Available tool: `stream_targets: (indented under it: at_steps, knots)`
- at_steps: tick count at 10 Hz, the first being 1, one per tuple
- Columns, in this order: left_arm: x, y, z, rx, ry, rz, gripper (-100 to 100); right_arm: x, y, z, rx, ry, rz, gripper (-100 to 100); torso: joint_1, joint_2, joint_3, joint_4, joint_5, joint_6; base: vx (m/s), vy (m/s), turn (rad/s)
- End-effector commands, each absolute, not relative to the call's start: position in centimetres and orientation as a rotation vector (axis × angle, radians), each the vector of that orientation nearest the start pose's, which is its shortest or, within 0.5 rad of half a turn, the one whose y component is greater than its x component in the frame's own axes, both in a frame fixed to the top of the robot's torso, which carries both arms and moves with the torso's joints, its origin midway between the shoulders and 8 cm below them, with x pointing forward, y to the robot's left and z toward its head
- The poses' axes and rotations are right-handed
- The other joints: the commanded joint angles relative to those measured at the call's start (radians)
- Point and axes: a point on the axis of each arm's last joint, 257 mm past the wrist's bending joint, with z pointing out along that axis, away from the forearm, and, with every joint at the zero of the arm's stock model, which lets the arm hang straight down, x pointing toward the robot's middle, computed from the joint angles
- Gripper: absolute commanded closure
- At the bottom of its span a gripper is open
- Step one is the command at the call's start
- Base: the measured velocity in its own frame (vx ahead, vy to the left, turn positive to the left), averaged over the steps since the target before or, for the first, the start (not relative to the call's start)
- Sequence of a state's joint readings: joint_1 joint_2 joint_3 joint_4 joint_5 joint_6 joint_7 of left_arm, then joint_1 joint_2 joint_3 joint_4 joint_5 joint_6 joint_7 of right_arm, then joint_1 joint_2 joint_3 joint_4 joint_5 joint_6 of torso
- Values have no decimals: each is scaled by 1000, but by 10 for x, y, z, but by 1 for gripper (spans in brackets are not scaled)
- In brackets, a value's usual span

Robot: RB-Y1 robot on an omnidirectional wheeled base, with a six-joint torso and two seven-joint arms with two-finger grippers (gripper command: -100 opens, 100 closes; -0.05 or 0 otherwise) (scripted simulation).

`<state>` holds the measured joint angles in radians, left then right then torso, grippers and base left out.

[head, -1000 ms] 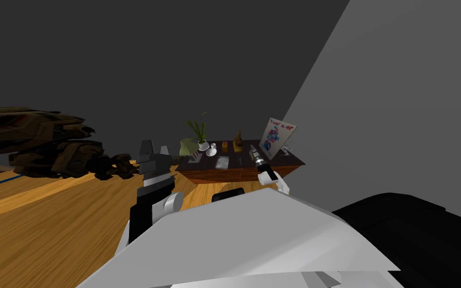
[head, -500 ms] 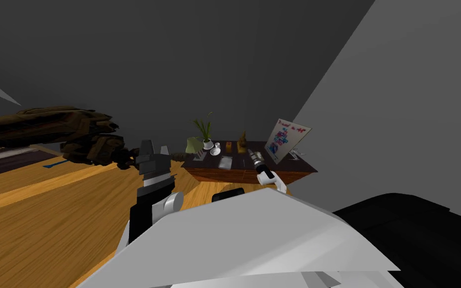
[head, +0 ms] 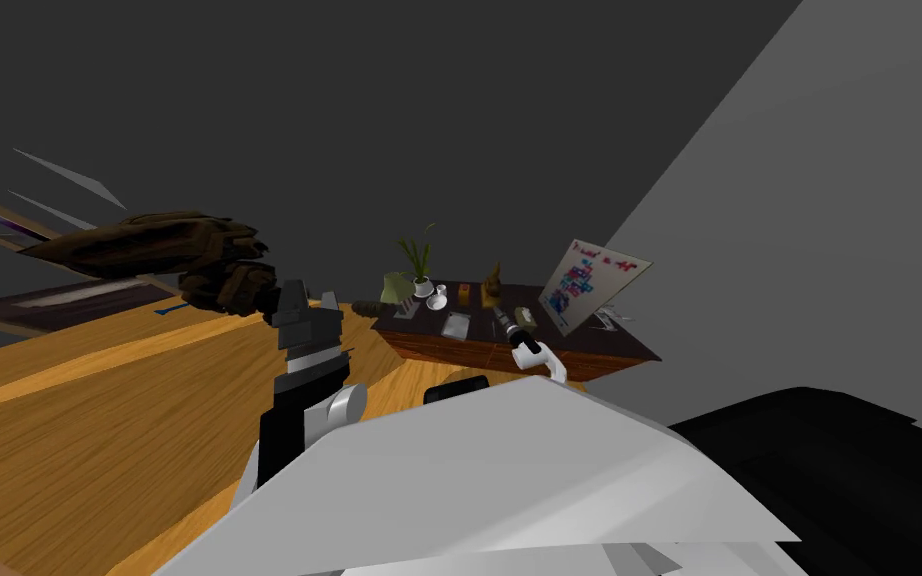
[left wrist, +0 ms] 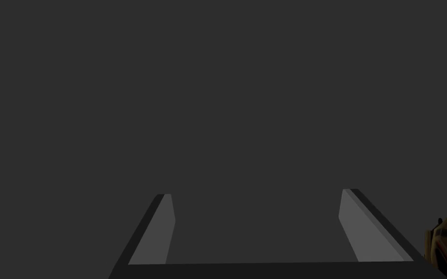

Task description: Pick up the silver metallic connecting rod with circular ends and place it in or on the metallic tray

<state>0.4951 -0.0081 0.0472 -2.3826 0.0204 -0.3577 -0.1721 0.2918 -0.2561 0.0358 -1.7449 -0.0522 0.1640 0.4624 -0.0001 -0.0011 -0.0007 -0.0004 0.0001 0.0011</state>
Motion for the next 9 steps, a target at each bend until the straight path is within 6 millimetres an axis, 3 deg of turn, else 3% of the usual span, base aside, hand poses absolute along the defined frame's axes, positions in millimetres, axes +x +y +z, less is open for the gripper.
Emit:
stream_targets:
  at_steps: [1, 2, 6, 7, 8, 9]
  knots:
    - [343, 297, 45, -632, 659, -1103, 0, 445, -320, -339, 874, 1753, 527, -100, 0, 0, 0, 0, 0, 0, 13, -9, 134]
    - [343, 297, 45, -632, 659, -1103, 0, 445, -320, -340, 875, 1755, 525, -100, 0, 0, 0, 0, 0, -1, 12, -9, 90]
    - [343, 297, 45, -632, 659, -1103, 0, 428, -340, -405, 872, 1952, 356, -100, 0, 0, 0, 0, 0, 0, 18, -13, 164]
    - [343, 297, 45, -632, 659, -1103, 0, 427, -341, -406, 876, 1957, 352, -100, 0, -1, 0, 0, 0, 0, 12, -12, 92]
    - [343, 297, 45, -632, 659, -1103, 0, 419, -349, -425, 871, 2019, 294, -100, 0, 0, 0, 0, 0, 0, 13, -11, 133]
    - [343, 297, 45, -632, 659, -1103, 0, 418, -350, -426, 873, 2022, 291, -100, 0, 0, 0, 0, 0, 0, 10, -10, 89]
